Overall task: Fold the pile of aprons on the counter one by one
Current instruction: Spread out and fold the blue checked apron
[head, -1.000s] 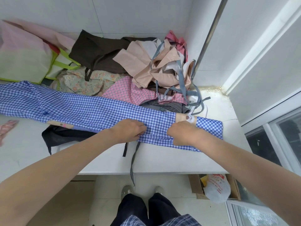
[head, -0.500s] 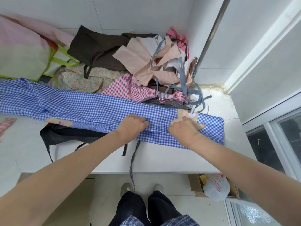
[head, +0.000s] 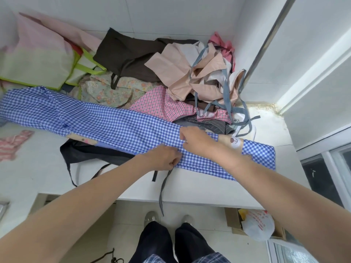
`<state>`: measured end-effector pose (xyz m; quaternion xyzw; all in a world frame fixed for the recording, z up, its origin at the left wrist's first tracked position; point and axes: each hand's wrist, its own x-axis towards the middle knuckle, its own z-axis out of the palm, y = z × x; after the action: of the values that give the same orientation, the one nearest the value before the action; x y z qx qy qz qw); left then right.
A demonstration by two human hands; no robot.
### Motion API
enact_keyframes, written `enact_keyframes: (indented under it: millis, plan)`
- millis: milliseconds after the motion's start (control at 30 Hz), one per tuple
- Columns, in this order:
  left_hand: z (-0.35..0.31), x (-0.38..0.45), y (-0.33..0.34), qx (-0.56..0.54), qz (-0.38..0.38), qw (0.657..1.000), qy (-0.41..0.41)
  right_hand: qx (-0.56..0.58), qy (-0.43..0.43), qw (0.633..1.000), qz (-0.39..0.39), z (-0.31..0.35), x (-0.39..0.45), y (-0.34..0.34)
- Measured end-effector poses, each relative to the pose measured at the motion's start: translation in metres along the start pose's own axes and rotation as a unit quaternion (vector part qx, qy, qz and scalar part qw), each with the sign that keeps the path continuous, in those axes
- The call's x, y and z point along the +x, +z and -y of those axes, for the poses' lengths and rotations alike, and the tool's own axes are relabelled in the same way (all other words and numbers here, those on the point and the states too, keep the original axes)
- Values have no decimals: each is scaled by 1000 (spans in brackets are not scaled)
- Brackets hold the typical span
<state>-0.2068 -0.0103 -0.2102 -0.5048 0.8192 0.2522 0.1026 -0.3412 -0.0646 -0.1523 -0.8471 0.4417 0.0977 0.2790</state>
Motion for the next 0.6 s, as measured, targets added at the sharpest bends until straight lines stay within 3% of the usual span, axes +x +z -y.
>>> enact_keyframes:
  millis: [100,233,333,433,600]
  plan:
    - [9,-10,0,-127,7,991,-43,5,-14,997,75,25,22,15]
    - [47,-43,5,-135,-74,987,-55,-27,32,989,145,38,43,24]
    - [77,-67,2,-83,-123,983,-107,-45,75,980,179,48,50,24]
    - [101,-86,-8,-31,-118,984,-131,-80,103,976,174,60,54,29]
    - [121,-103,-22,168,-64,964,-195,-80,146,973,160,68,64,44]
